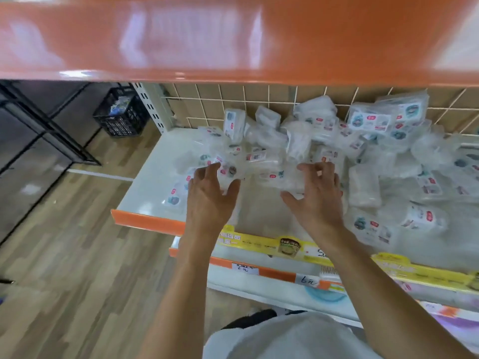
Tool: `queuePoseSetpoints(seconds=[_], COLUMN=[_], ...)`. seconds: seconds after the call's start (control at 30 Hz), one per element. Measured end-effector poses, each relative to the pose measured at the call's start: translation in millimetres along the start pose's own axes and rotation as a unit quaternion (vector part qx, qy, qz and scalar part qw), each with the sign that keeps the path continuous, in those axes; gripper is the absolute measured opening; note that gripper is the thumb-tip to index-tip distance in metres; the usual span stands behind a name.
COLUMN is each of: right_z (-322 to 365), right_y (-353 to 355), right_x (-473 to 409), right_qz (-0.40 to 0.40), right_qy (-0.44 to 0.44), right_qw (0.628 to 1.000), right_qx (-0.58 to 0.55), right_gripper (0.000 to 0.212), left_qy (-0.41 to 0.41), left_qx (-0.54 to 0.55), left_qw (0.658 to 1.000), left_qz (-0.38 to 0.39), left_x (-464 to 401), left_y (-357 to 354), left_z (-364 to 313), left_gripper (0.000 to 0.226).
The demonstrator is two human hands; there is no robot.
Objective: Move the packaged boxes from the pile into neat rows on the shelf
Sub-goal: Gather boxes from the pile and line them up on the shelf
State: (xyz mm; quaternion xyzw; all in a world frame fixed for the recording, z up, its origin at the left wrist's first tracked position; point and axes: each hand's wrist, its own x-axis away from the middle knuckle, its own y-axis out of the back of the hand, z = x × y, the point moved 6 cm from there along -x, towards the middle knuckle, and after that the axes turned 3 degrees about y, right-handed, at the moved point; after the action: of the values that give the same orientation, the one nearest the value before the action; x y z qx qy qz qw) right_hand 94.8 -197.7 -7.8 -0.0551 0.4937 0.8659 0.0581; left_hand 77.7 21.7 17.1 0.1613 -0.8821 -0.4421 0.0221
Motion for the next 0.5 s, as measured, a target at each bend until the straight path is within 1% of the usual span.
queuePoseSetpoints(seconds=[0.07,0.17,0.27,0.4,0.5], right_z=[3.1,11.4,14.4,7.9,2.5], right_y=[0.9,6.0,12.3,16.7,12.6], right_x=[2.3,10.2,20.0,29.0,31.4], right_qz=[-0.027,-0.094,-0.156,-0.158,-0.148], right_qy=[-0.015,-0.030,-0.050,-0.122,-0.155], right_qw=[0.999,0.991,0.973,0.951,0.932], right_qx=[-0.031,-0.094,-0.160,-0.234,-0.291], right_gripper=[0.059,0.050,0.041,0.034,0.032], left_qy=[0.005,-0.019,-0.018,-0.002,-0.007], left_qx=[0.008,-0.001,-0.028,-0.067,-0.067], left_qw=[1.000,1.000,0.999,0.996,0.996], left_qz=[-0.001,-0.012,0.011,0.052,0.057], left_x=[-8.1,-22.7,-37.0,-43.9,-48.4], left_y=[3.3,3.1,0.0,-6.2,-9.5], left_z=[9.0,19.9,24.7,27.2,28.7], left_gripper=[0.054,0.047,0.051,0.061,0.055])
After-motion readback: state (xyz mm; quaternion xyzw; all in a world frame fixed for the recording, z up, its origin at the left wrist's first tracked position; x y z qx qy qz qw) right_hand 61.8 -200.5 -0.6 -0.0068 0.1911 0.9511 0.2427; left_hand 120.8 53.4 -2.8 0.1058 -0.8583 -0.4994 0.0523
